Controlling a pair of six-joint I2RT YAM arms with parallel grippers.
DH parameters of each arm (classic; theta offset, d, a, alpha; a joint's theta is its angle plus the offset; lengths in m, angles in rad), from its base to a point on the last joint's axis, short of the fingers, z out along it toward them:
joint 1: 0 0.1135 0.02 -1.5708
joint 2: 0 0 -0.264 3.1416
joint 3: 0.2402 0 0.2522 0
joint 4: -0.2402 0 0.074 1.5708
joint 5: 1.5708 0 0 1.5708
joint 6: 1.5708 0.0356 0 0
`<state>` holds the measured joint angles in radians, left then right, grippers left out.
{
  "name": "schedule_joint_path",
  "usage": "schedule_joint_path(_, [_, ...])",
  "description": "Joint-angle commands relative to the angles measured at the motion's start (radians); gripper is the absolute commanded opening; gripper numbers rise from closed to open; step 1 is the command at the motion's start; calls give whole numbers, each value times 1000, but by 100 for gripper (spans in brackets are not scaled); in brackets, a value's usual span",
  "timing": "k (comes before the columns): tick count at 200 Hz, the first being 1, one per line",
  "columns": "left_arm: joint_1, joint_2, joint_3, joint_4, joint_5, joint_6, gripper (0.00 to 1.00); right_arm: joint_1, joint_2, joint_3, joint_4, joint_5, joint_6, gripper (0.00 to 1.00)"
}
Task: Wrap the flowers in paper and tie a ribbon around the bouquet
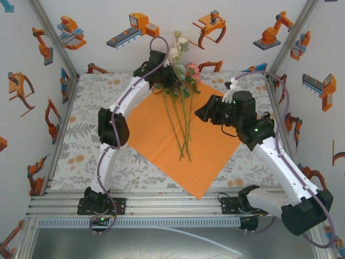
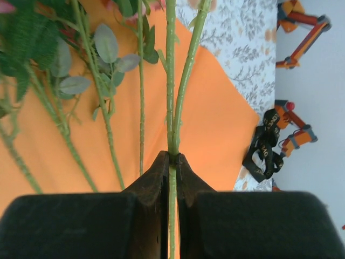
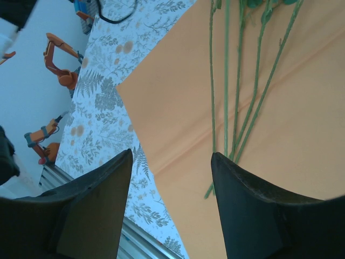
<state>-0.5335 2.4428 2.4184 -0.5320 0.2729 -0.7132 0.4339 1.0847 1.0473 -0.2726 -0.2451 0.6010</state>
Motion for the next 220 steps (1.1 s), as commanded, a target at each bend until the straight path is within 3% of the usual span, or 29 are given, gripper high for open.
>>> schedule_joint_path(1, [13,59,65,-41,-27,46,0,6,-29,-10,16,14,-9,56])
schedule_joint_path(48, [16,135,68,-141,-80,160,0,7,-49,-21,9,26,-14,56])
schedule_joint_path(73, [16,161,65,-115,-73,173,0,6,-46,-23,9,24,-13,56])
schedule_joint_path(102, [22,171,71,-54,-57,107,8,6,-32,4,-8,17,-25,56])
schedule_joint_path(136, [23,164,64,5,-34,-11,10,6,-44,-2,-13,23,-17,56])
schedule_joint_path(180, [23,138,60,-12,-35,-19,26,6,-86,-31,-16,37,-7,56])
schedule_joint_path(220, [28,7,-4,-57,-63,50,38,6,-114,-53,-67,79,37,56])
